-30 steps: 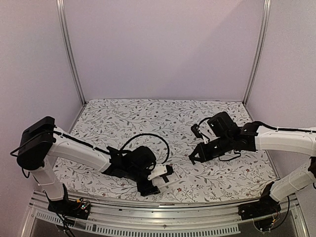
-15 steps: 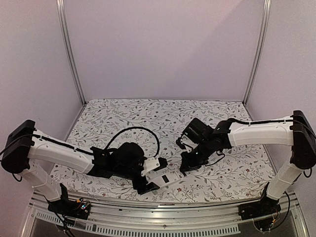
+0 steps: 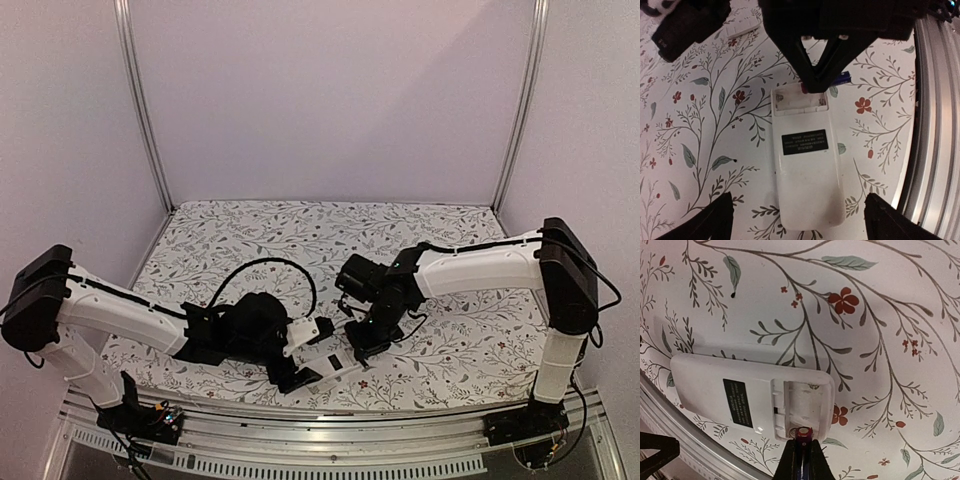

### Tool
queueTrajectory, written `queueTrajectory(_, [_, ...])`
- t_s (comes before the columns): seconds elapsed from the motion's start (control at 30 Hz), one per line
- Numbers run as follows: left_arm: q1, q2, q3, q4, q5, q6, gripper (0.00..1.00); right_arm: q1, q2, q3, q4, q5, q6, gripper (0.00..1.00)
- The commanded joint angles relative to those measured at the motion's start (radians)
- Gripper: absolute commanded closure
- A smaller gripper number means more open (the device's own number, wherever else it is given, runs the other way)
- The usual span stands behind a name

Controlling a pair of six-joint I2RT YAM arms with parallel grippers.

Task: Load the batteries into the remote control
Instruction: Place the battery in the battery compartment.

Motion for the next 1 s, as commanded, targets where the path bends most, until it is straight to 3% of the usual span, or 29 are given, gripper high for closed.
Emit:
queueTrajectory(0.0, [0.002, -0.019, -0.007, 0.020, -0.010, -0.002, 0.09, 0.013, 0.048, 0.048, -0.040, 0.031, -0.016, 1.00])
queueTrajectory(0.63, [0.002, -0.024, -0.006, 0.013, -0.010, 0.011, 0.09, 0.015, 0.100, 0.100, -0.053, 0.076, -0.038, 1.00])
queueTrajectory(0.97, [0.003, -0.019, -0.001, 0.009, -0.010, 0.014, 0.09, 0.015, 0.108, 0.105, -0.053, 0.081, -0.044, 0.86])
